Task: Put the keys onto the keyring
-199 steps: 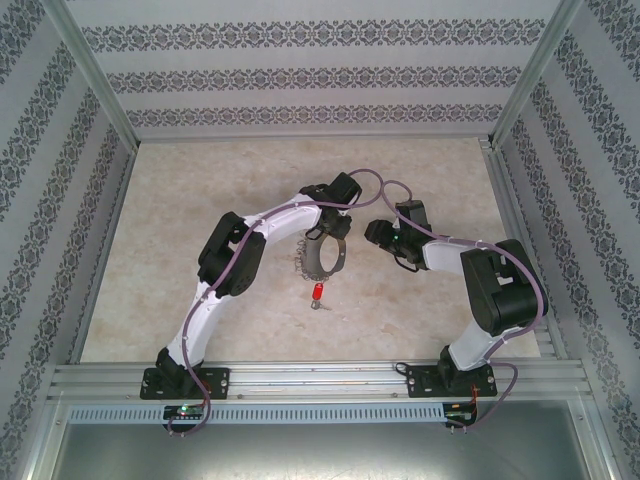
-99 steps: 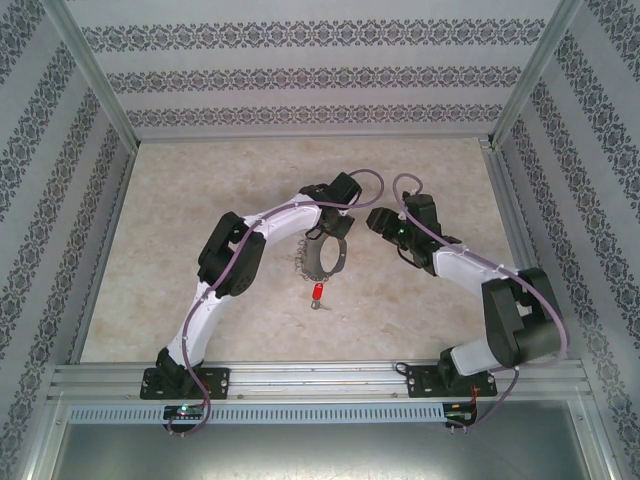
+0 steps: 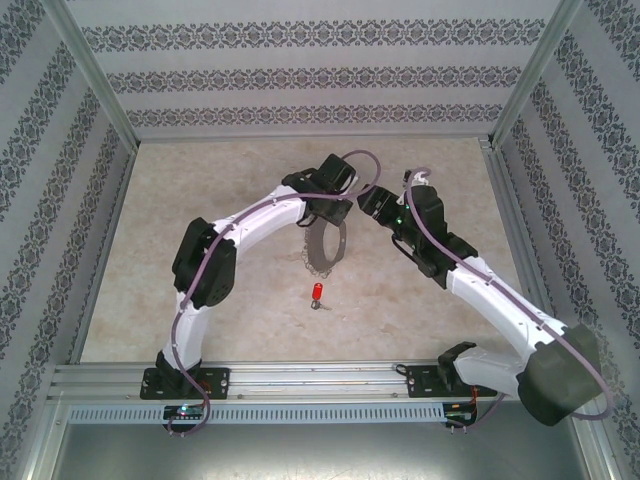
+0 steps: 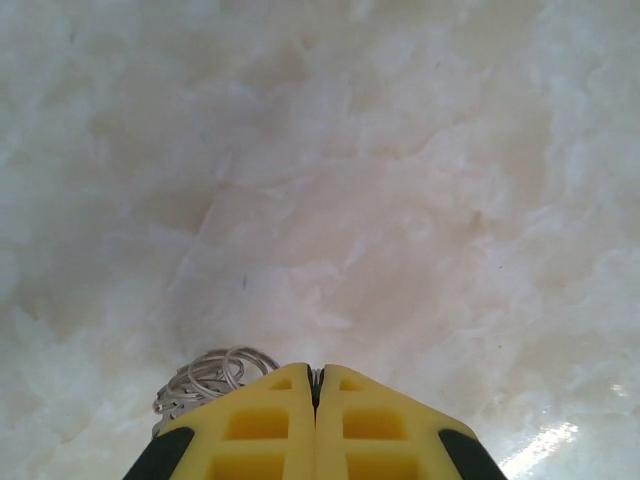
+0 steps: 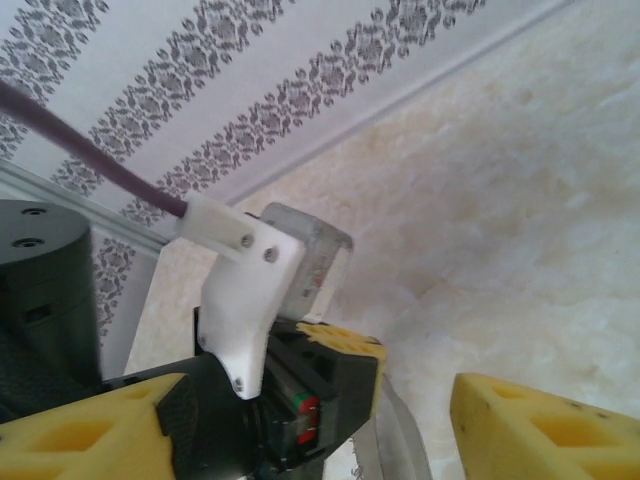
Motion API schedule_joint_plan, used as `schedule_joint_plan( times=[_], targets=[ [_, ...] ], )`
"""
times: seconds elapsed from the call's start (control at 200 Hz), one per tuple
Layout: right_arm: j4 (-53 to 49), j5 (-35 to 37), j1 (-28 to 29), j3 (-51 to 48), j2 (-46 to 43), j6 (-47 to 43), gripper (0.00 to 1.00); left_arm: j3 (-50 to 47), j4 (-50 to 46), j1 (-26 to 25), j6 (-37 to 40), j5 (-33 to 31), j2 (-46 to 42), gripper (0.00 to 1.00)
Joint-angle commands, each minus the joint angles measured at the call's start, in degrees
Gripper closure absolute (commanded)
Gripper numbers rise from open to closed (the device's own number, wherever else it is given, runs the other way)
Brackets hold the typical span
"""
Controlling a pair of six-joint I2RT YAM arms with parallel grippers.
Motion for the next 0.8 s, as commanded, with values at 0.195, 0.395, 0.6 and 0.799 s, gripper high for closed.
schedule_joint_plan(
  times=[0.195, 0.395, 0.6, 0.799],
  targets=[
    [1.0, 6.9, 1.1, -0.2, -2.8, 5.9, 0.26, -2.8, 4.0, 2.2, 3.0, -1.2, -5.4, 1.00],
    [0.6, 3.2, 0.0, 1.1, -1.2, 7.1, 0.27, -6.8, 8.5, 3.2, 4.1, -4.1, -10.0, 1.00],
    [1.4, 2.4, 2.4, 2.2, -2.0, 6.1, 0.26, -18.7, 20.4, 3.7, 6.9, -8.4, -17.0, 1.00],
    [-2.5, 4.3, 6.7, 9.0, 0.2, 2.4, 0.26, -29.4, 29.4, 4.6, 9.9, -10.9, -24.7, 1.00]
  ],
)
